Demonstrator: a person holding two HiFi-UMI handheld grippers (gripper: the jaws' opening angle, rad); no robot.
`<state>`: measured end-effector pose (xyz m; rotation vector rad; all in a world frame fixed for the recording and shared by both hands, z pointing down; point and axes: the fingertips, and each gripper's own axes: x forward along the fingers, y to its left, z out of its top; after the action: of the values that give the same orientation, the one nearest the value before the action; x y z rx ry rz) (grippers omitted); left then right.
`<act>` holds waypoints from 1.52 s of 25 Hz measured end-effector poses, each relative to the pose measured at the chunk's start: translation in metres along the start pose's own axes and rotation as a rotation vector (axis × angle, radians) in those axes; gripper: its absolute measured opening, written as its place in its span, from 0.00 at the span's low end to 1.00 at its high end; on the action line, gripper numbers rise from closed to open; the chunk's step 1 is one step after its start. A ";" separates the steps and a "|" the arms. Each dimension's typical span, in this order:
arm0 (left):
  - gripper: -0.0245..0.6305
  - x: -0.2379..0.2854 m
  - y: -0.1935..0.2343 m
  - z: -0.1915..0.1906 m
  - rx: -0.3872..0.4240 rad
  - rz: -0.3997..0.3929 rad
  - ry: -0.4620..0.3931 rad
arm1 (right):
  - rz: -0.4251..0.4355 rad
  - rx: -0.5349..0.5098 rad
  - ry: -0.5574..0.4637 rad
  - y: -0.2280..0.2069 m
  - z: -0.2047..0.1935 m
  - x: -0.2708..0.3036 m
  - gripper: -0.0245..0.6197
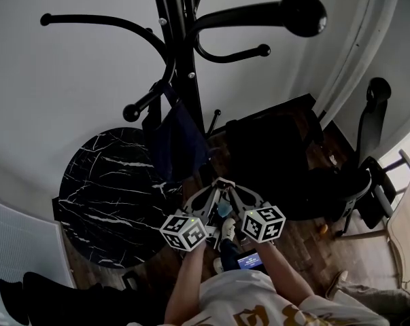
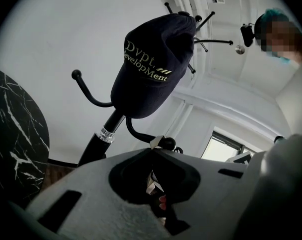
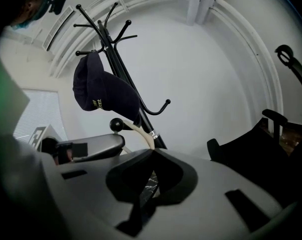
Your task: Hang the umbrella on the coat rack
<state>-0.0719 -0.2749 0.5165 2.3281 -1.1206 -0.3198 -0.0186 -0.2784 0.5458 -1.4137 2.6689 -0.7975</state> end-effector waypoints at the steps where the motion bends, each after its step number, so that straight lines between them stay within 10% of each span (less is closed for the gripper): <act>1: 0.07 0.000 0.001 -0.001 0.000 0.001 0.003 | -0.001 0.001 0.002 -0.001 -0.001 0.001 0.06; 38: 0.07 0.018 0.044 0.004 0.039 0.066 0.043 | 0.021 -0.014 0.093 -0.009 -0.010 0.052 0.06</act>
<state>-0.0911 -0.3128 0.5376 2.3148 -1.1895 -0.2243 -0.0446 -0.3190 0.5697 -1.3830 2.7583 -0.8650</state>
